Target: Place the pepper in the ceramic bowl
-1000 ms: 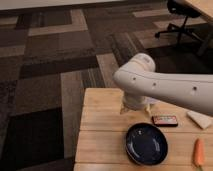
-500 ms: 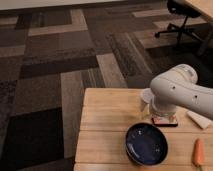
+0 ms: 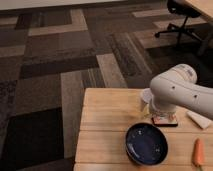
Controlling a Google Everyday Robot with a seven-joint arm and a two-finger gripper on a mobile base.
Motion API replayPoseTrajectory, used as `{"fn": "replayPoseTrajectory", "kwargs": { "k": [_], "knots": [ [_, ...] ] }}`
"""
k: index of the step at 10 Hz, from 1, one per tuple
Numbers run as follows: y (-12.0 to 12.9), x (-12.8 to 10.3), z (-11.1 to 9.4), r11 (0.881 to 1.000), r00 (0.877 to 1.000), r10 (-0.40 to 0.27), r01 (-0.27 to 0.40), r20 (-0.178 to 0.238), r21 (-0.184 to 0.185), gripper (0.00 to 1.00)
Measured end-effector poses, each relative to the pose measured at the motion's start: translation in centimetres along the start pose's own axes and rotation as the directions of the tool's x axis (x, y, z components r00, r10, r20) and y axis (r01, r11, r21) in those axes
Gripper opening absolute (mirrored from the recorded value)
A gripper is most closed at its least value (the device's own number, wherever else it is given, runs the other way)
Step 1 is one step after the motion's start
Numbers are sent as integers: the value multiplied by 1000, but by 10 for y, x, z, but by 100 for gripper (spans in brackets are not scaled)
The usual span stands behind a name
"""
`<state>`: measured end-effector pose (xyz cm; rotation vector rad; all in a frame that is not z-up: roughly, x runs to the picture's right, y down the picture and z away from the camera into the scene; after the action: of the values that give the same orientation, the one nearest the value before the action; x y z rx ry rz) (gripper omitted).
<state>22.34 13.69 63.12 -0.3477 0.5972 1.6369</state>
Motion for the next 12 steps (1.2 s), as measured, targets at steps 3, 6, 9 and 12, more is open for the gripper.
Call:
{"fn": "replayPoseTrajectory", "kwargs": {
  "k": [3, 6, 9, 12],
  "knots": [
    [-24, 1, -1, 998, 1000, 17, -18, 23, 53, 65],
    [-76, 1, 2, 996, 994, 87, -89, 61, 33, 65],
    [-139, 2, 15, 987, 986, 140, -131, 93, -89, 65],
    [-165, 24, 30, 993, 995, 75, -69, 60, -99, 65]
  ]
}}
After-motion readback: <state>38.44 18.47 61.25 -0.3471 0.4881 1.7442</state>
